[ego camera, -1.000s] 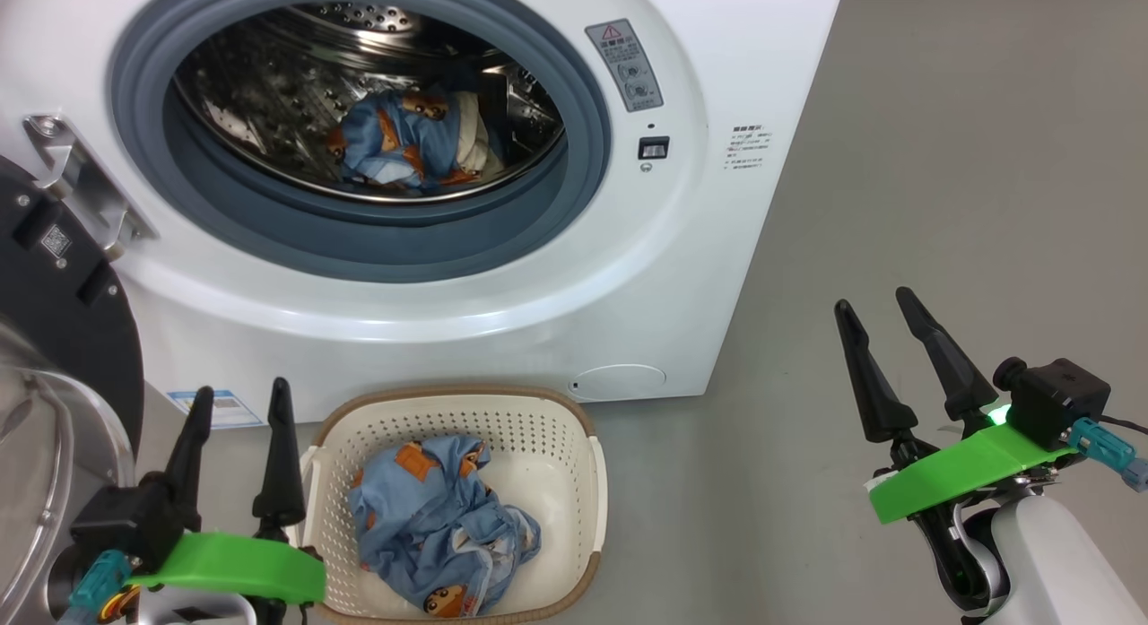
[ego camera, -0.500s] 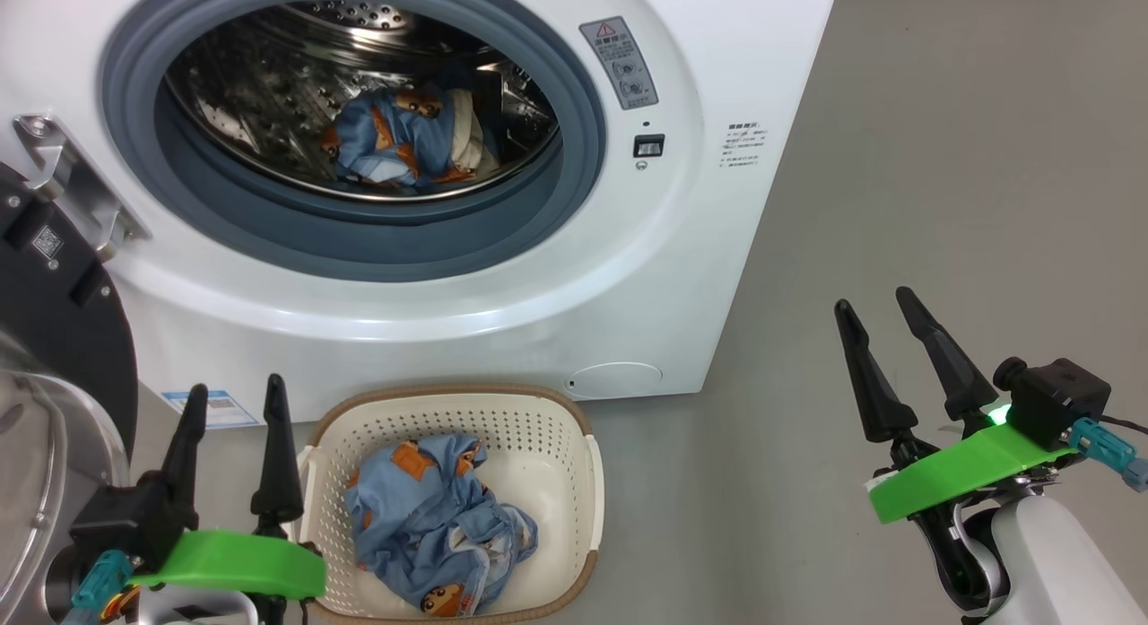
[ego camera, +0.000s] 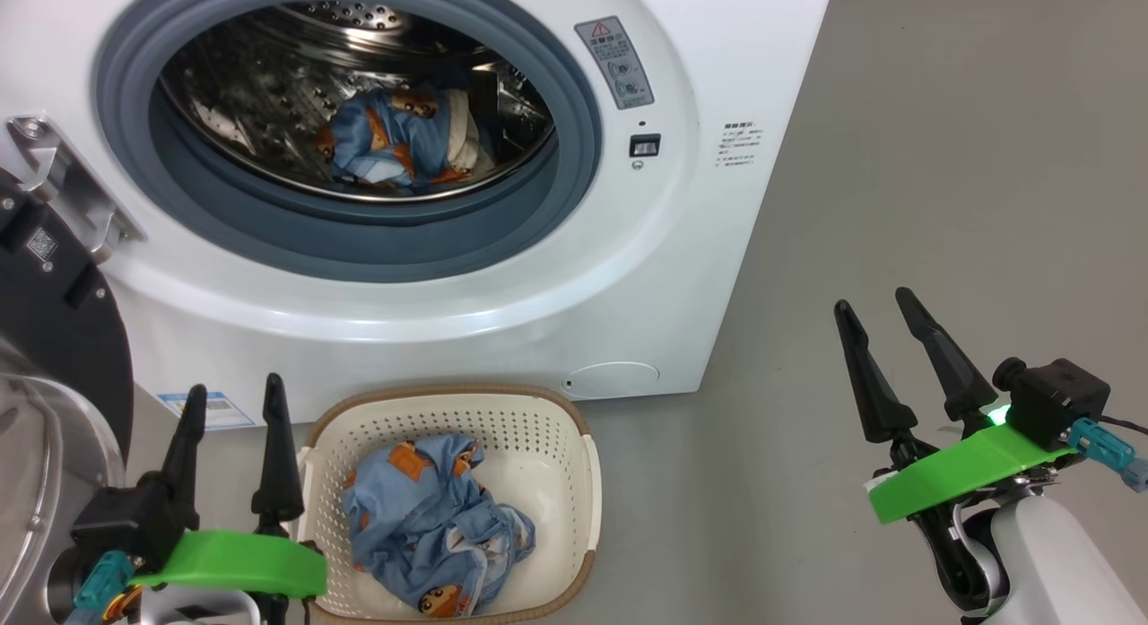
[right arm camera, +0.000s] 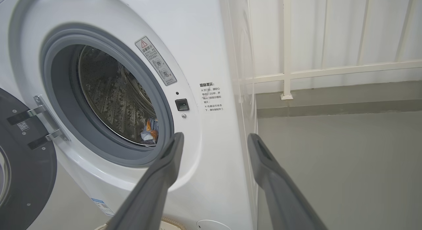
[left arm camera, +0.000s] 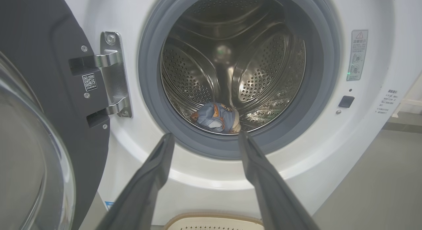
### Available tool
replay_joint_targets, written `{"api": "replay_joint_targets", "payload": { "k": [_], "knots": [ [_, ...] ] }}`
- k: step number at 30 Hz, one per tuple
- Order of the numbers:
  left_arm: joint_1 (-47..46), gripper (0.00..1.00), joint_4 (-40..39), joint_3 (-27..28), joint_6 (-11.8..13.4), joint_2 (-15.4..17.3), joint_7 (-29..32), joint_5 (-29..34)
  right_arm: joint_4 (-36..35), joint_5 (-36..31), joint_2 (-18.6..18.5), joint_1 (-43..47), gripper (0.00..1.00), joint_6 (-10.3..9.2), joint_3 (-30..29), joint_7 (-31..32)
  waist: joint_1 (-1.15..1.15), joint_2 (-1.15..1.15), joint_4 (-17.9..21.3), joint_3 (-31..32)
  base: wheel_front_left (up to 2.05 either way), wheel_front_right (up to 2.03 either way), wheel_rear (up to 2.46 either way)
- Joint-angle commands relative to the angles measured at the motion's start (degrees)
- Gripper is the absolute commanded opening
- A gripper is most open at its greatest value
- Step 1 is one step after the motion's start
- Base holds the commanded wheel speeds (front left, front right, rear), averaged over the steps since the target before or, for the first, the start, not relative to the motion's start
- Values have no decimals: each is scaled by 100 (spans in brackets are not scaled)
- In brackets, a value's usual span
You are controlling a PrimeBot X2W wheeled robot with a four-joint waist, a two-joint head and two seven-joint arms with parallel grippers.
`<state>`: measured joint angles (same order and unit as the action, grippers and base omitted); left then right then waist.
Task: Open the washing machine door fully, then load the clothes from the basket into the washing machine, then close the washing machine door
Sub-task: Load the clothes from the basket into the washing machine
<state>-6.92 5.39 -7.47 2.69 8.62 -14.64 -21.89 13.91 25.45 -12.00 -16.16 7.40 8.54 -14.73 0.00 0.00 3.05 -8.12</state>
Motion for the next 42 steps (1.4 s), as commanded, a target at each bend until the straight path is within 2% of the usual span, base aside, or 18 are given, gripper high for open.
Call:
{"api": "replay_joint_targets", "payload": {
  "k": [1,15,29,42],
  "knots": [
    [-82,100,-98,236,-21,88,-36,76,-129,59,-16,42,100,9,109,-27,0,0,6,-7,0,0,0],
    [-228,100,140,189,-181,64,-36,59,-185,49,38,-40,100,9,103,-27,0,0,93,-388,0,0,0],
    [-746,100,553,47,-370,196,38,28,-308,-18,189,-313,100,9,56,-27,0,0,246,-1284,0,0,0],
    [-1423,100,1466,-95,-641,389,372,-112,-446,-83,386,-649,100,9,95,-27,0,0,571,-2210,0,0,0]
  ]
}}
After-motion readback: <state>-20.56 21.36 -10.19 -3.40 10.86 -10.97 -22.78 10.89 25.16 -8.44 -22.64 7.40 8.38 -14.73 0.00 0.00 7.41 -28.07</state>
